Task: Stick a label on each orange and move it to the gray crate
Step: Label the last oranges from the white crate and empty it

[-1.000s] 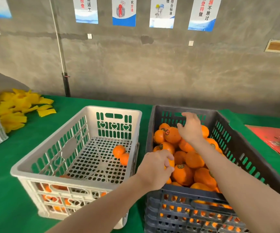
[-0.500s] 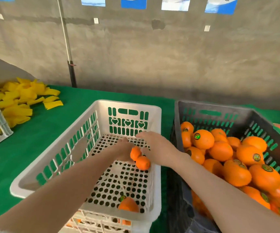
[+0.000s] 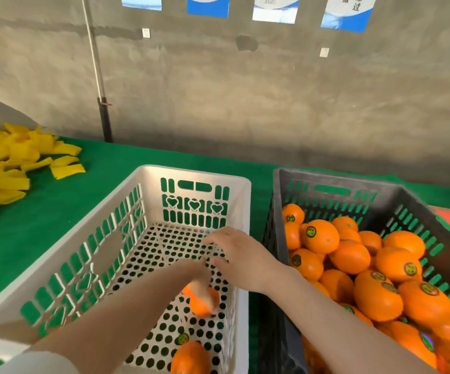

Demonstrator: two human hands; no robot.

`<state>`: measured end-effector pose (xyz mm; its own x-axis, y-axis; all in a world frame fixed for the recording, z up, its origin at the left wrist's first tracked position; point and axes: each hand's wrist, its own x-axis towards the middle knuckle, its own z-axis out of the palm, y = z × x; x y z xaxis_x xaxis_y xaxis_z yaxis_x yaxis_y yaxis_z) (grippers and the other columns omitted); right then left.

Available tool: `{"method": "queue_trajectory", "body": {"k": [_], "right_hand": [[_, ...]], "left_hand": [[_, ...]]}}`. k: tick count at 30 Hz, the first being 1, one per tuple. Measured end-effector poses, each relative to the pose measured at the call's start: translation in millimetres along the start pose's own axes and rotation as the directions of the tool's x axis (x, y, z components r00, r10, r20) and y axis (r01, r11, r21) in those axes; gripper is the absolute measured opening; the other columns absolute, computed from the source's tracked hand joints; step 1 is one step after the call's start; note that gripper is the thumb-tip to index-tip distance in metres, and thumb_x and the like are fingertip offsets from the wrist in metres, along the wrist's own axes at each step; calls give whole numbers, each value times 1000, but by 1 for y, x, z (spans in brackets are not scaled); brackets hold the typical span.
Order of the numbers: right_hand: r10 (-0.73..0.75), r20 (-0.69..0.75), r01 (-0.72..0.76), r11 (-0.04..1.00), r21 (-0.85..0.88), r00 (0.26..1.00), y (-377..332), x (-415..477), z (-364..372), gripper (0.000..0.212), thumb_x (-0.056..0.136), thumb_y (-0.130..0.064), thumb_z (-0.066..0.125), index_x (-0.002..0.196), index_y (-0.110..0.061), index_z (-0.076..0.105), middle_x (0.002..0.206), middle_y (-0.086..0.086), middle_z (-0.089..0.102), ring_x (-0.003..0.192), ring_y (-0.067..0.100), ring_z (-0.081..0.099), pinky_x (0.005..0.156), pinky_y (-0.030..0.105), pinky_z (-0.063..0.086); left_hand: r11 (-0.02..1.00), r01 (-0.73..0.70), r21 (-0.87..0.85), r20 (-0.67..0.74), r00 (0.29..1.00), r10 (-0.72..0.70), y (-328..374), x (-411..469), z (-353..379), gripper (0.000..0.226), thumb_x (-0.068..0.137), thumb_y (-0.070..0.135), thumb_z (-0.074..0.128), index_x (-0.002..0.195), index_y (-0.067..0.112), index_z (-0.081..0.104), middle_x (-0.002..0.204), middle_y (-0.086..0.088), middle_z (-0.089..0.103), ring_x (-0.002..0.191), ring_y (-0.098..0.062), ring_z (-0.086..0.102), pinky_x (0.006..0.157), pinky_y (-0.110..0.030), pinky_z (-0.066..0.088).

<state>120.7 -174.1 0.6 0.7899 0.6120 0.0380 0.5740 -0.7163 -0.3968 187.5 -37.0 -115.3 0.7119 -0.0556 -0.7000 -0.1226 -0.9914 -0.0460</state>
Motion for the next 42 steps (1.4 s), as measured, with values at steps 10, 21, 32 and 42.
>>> {"method": "queue_trajectory", "body": {"k": [10,21,32,42], "right_hand": [[-44,-171,67,990,128,984,-14,-23,-21,28,99,-13,45,121,-15,62,123,0,63,113,11,55,98,25,42],[-175,73,122,878,463,982,-42,-221,22,16,93,-23,58,100,-14,70,95,-6,69,78,-1,61,70,16,49],[418,440,-382,908,-172,795,27,-265,148,48,88,-48,56,61,-10,43,69,3,39,70,22,45,60,33,38],[407,133,-415,757,505,904,58,-288,118,23,91,-9,61,69,-11,53,71,-1,51,71,14,48,69,22,39]], "left_hand": [[816,-142,-560,-59,989,132,-31,-112,-3,28,88,10,64,110,28,66,140,-7,35,119,-48,47,62,-31,60],[-344,-582,-737,-648,754,113,-9,-267,47,101,20,35,99,112,16,62,100,-6,74,91,-27,71,59,-28,58],[-363,-464,-808,-573,763,299,80,-285,144,103,32,25,99,124,13,53,112,-15,69,104,-37,65,74,-32,59],[-195,-224,-955,-273,922,275,127,-227,208,118,24,56,92,125,7,54,119,-10,66,111,-26,60,97,-34,43]]}}
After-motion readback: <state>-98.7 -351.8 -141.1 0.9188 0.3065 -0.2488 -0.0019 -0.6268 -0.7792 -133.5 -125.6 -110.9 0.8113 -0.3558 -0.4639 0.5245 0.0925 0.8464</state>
